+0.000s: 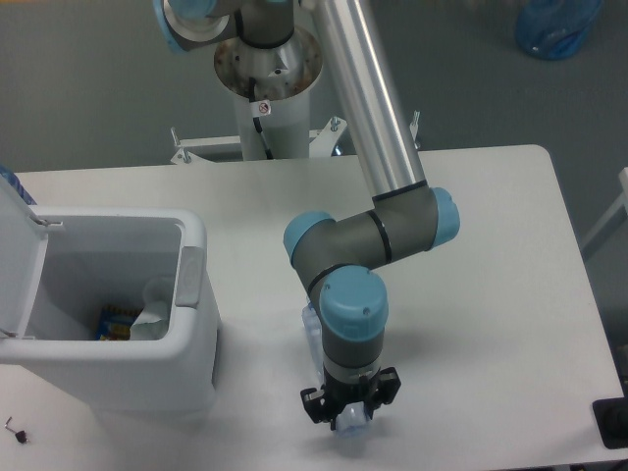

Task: Place the trash in the trash can
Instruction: 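Close the gripper around the bottle's cap end and lift it, then carry the held water bottle over the trash bin opening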

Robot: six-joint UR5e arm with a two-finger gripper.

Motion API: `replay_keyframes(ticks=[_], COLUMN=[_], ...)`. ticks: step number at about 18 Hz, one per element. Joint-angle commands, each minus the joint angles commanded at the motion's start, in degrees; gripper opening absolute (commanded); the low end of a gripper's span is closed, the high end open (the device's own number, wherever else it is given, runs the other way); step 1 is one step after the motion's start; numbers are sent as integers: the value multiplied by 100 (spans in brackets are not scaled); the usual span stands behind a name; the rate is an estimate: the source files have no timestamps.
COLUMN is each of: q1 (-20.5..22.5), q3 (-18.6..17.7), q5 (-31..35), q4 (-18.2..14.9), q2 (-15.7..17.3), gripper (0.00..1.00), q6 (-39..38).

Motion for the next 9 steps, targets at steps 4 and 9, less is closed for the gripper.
replay_keyframes(ticks=[4, 9], q1=[0, 53], q3=[378, 642], q5=[-562, -1081], q4=[53, 491], q2=[448, 905], gripper=[60, 60], q6=[-211, -237])
